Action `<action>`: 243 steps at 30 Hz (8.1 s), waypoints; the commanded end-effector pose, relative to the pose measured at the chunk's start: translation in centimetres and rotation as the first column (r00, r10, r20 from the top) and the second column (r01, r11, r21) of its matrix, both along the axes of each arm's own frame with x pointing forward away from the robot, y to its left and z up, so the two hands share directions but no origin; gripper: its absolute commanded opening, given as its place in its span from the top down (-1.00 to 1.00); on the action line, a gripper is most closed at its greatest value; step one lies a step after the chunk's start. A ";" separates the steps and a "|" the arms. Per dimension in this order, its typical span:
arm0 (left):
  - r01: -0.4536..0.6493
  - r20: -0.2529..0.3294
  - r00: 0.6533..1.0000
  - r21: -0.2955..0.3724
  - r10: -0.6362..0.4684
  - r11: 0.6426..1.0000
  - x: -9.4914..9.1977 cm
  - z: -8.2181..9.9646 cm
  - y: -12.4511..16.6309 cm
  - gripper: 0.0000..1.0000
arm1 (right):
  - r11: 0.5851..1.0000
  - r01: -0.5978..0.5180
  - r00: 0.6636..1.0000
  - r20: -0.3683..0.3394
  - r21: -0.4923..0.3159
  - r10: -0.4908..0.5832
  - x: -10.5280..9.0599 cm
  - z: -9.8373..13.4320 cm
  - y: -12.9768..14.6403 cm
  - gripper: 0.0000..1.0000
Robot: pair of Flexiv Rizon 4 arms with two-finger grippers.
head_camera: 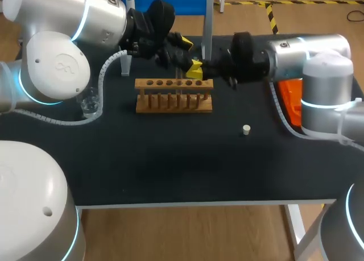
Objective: Invert the test tube, pick up the pipette, mount the tip to pipette, aspirate from beaker and dispense into the tube, eject the tip, return the pipette, and cap with the stopper.
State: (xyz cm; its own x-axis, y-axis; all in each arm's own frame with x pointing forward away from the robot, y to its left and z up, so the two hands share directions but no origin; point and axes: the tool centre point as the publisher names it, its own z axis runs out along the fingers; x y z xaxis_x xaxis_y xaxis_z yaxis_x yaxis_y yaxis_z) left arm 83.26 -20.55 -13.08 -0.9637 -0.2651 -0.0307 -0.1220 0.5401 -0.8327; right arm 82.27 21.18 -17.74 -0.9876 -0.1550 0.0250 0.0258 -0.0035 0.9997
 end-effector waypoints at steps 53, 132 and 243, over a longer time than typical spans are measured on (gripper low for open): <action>0.001 -0.002 1.000 0.003 -0.001 1.000 0.0 0.1 0.1 -1.00 | 0.986 0.166 0.986 -0.020 -0.024 -0.166 -6.2 -10.7 -18.5 1.00; -0.904 0.002 0.423 0.059 0.906 0.422 15.2 -4.2 19.2 -1.00 | 0.985 0.167 0.985 -0.024 -0.047 -0.168 -5.9 -10.5 -18.5 1.00; -0.892 0.069 0.332 -0.300 0.941 0.337 32.2 -7.3 17.4 -0.22 | 0.985 0.167 0.985 -0.024 -0.047 -0.168 -5.9 -10.5 -18.5 1.00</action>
